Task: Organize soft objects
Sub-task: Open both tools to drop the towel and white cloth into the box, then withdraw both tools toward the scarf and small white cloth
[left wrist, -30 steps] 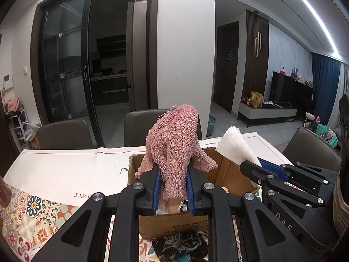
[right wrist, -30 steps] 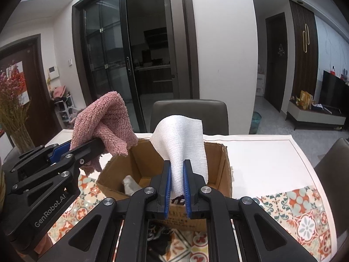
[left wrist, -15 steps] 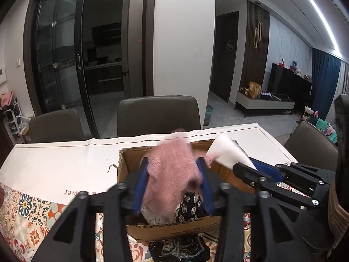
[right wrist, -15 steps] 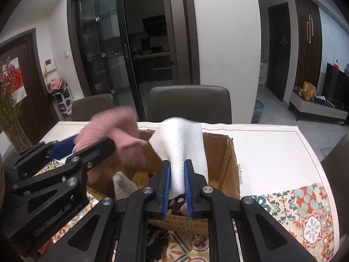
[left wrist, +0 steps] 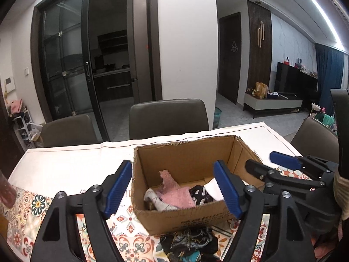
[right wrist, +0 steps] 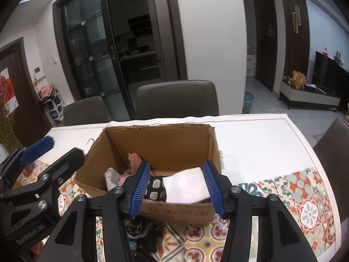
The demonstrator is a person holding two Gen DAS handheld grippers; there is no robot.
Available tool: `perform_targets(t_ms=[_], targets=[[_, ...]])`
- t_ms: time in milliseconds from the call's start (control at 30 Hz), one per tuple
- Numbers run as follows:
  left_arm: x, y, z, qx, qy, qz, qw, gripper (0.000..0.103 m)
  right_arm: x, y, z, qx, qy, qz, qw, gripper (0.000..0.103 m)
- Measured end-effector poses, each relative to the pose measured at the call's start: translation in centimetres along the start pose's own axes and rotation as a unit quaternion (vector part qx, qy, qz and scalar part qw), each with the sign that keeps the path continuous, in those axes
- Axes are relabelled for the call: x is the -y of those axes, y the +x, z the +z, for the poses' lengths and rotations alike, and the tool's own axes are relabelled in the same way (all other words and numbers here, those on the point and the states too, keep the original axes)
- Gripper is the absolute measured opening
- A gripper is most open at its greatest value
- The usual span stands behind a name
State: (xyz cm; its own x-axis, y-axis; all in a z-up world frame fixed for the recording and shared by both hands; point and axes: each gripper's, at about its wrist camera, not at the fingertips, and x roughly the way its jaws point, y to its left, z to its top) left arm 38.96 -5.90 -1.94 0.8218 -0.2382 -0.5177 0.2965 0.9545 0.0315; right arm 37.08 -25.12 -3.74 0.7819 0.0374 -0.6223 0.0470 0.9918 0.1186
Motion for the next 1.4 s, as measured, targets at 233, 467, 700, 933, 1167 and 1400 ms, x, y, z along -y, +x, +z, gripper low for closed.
perform_targets(t_ms=[233,467,700,933,1167,1400], targets=[[-0.5,-2.3,-1.4,-0.002,-0.015,0.013,0.9998,0.085,0.3,-2.3,-1.1,0.009,0.014,-0.014,1.000,0.061],[-0.5,-4.3,-2.5,-0.002,-0.021,0.016,0.9997,0.085,-0.1,-4.2,-2.8,0.010,0.017,-0.020,1.000,0.062],[-0.3,-6.2,-3.9,0.003,-0.022,0.017,0.9996,0.086,0.1,-6.4,-4.4,0.023,0.035,-0.035,0.999,0.067],[-0.1,-7.6,-5.6,-0.008,-0.029,0.014,0.9994,0.086,0.3,-8.0,-6.3,0.027,0.049,-0.051,0.997,0.069],[0.1,-8.1,-6.7,-0.021,-0.033,0.013,0.9991,0.087,0.5,-8.6,-8.2,0.016,0.057,-0.063,0.996,0.069],[0.7,-8.4,-8.3,-0.036,-0.022,0.013,0.9990,0.087,1.0,-8.9,-10.1,0.000,0.068,-0.074,0.995,0.069]])
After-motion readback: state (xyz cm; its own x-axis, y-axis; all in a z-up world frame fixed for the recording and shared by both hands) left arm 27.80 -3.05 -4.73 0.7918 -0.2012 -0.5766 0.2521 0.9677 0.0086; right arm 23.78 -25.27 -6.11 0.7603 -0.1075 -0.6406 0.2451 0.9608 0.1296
